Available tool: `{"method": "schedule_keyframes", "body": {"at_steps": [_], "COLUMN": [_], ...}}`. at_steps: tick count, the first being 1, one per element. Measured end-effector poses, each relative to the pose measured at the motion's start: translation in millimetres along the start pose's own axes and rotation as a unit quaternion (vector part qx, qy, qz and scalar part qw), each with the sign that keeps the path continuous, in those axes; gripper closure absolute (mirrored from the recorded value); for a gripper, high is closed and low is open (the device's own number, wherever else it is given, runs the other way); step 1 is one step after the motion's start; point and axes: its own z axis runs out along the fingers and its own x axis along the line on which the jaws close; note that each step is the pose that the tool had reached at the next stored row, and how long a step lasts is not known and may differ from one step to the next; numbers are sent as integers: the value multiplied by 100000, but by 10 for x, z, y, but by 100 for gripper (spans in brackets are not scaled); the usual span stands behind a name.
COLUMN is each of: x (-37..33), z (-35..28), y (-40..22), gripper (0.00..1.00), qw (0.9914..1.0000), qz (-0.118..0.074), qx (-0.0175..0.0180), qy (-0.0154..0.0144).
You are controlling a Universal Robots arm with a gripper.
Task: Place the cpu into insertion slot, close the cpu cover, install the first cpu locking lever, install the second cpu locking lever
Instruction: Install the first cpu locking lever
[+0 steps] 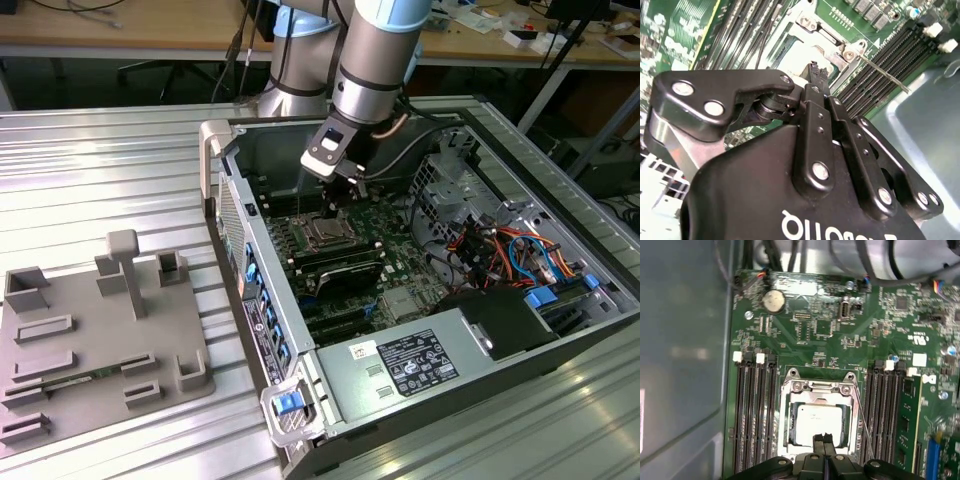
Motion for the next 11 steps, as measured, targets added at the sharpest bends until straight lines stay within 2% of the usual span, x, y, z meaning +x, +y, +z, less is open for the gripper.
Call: {"method": "schedule_keyframes", "body": {"at_steps": [2, 4, 6, 11], "x": [0, 0, 1, 14], "z": [0, 0, 1, 4], "y": [0, 0, -5, -120], "gripper": [89, 89, 89, 89], "qw": [99981, 99922, 99823, 99739], "qz": [-1957, -3943, -5925, -7200], "qx": [-110, -236, -348, -428], "qy": [-72, -138, -205, -252]}}
